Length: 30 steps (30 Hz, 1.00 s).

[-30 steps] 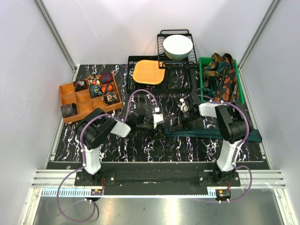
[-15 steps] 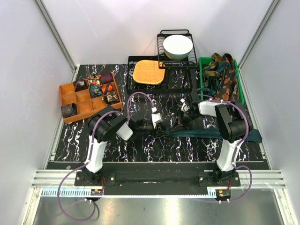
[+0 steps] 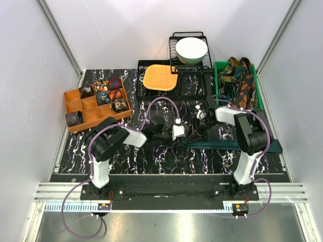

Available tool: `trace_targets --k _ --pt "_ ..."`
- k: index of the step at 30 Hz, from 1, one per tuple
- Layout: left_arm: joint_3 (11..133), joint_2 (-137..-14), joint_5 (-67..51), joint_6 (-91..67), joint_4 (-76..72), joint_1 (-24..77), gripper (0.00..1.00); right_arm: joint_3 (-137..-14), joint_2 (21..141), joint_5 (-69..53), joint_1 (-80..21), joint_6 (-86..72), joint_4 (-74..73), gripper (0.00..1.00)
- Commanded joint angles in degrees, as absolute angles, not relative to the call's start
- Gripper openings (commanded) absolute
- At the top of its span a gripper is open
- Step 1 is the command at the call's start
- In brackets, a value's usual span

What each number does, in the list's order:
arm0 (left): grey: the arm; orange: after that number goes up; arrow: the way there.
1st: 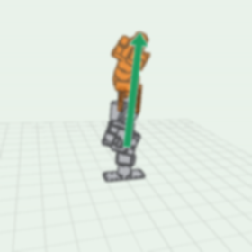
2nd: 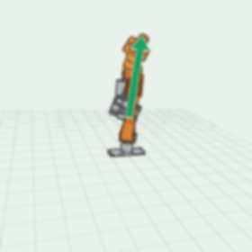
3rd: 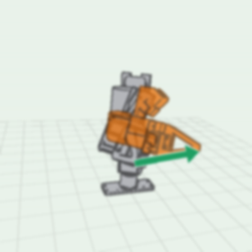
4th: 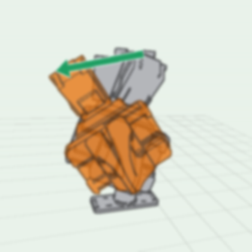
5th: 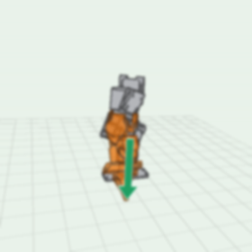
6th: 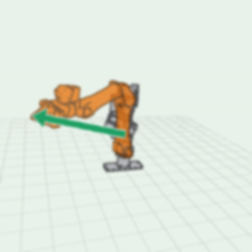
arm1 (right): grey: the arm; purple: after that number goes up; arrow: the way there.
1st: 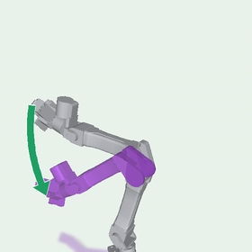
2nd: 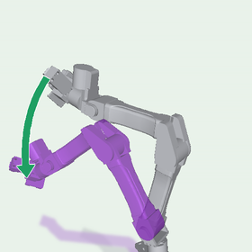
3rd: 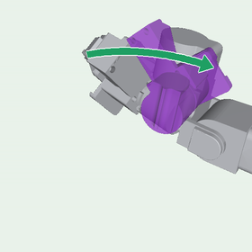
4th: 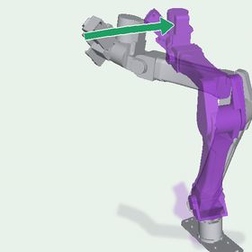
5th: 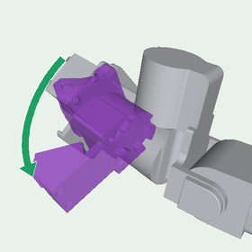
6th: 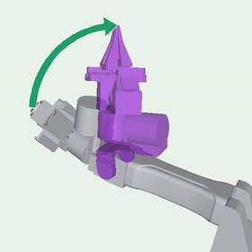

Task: Roll the ties
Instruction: Roll the tie at the center of the board.

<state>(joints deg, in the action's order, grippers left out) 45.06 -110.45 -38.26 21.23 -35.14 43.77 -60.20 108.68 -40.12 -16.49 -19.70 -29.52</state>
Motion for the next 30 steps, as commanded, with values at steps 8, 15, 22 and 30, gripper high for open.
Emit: trace_targets --k 8,15,22,30 --pt "49.66 -112.06 -25.05 32.25 -7.84 47.11 0.05 -54.77 101.24 -46.84 -13.54 -22.13 -28.49 0.52" --pt "51.41 -112.59 -22.24 32.87 -5.10 48.16 0.06 -53.09 103.88 -48.16 -14.15 -23.47 -21.71 0.44" --pt "51.50 -112.85 -22.76 33.22 -3.96 48.52 0.06 -53.43 105.38 -44.03 -13.98 -21.62 -21.80 0.03" --pt "49.84 -111.27 -28.45 31.56 -7.63 47.03 0.38 -53.61 107.57 -39.65 -12.75 -20.66 -25.40 0.00"
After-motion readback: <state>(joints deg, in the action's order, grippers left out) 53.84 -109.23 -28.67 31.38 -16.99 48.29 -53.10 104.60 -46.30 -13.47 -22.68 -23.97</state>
